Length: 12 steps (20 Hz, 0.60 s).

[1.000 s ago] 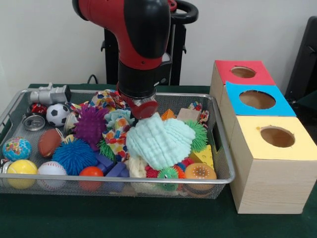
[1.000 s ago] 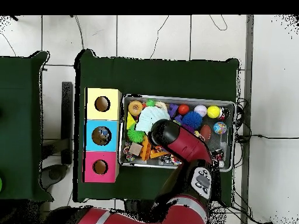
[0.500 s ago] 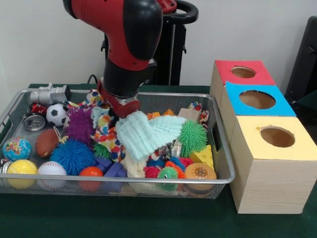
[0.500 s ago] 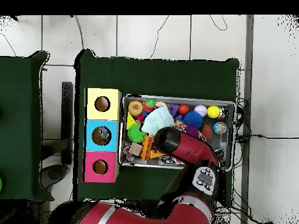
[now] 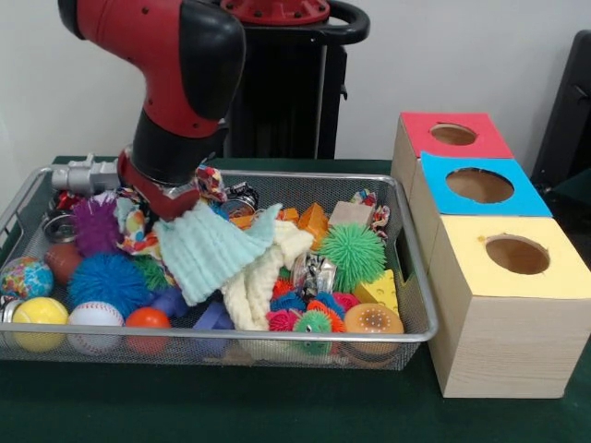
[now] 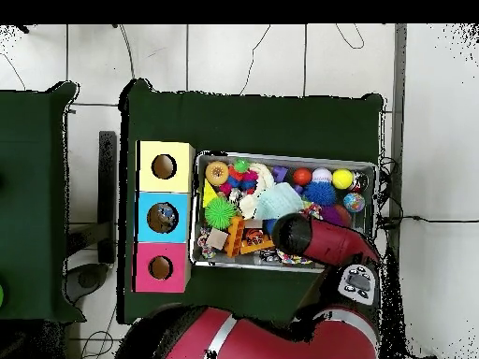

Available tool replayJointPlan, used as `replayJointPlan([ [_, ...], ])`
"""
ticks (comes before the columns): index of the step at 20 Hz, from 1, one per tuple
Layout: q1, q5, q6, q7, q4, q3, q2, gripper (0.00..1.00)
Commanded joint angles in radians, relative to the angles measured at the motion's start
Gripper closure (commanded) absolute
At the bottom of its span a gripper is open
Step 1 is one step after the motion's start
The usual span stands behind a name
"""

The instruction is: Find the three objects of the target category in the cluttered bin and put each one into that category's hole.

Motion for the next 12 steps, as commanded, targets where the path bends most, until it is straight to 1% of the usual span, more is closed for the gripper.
replayJointPlan([
  [1,-0.105,-0.215,-0.064,-0.141,-0.121,0.024,0.137,1.0],
  [8,-0.159,-0.337,-0.04,-0.161,-0.2,0.05,0.135,1.0],
  [12,-0.187,-0.411,-0.08,-0.157,-0.25,0.064,0.151,1.0],
])
